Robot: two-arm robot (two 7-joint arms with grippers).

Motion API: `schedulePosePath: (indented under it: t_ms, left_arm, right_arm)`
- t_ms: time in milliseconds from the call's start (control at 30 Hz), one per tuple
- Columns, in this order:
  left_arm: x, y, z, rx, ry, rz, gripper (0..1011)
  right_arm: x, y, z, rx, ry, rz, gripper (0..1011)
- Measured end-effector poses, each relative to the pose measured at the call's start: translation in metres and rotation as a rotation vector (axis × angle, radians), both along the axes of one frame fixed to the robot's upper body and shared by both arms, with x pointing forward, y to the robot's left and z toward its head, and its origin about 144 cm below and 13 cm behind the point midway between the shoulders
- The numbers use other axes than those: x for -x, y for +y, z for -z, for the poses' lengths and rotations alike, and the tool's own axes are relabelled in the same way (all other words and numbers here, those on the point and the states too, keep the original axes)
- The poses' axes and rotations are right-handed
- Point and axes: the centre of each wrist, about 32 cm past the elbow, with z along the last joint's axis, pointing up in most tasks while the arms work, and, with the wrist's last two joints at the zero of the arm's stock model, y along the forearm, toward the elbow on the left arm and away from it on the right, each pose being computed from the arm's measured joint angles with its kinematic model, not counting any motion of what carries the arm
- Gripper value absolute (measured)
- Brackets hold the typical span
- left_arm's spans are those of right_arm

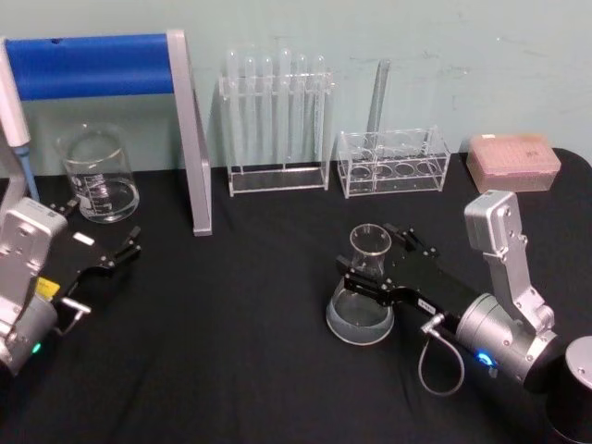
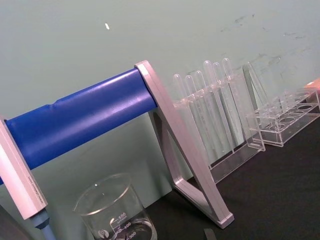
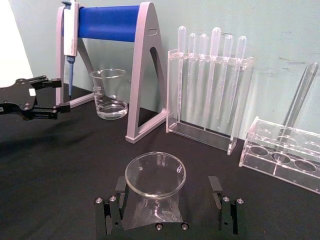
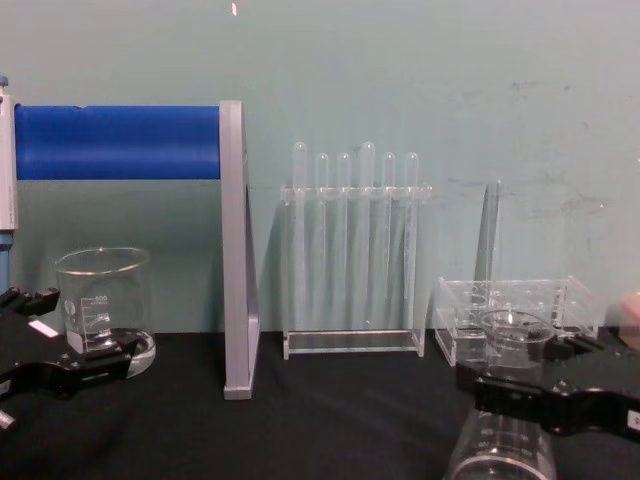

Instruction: Grasp the erlenmeyer flask with one hand, shake it three times, then place it back.

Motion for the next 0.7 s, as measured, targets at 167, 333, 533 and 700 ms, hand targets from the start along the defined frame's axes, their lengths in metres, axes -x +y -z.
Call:
schedulePosePath:
  t_ms: [167, 333, 533, 700]
  left_arm:
    - [0.0000, 0.0000, 0.0000, 0.000, 0.000, 0.000, 1001]
    - [0.0000, 0.0000, 0.0000, 0.000, 0.000, 0.000, 1001]
    - [0.0000, 0.0000, 0.0000, 0.000, 0.000, 0.000, 1001]
    - [0.0000, 0.0000, 0.0000, 0.000, 0.000, 0.000, 1001]
  right_arm:
    - [-0.0021, 0.0014, -0.0005, -0.002, -0.001, 0.007, 1000]
    - [-0.0030, 0.0030, -0.0013, -0.003, -0.002, 0.004, 1000]
    - [-0.0031, 0.0042, -0.0017, 0.001, -0.002, -0.002, 1000]
    - [-0.0024, 0.0050, -0.0018, 0.007, -0.005, -0.005, 1000]
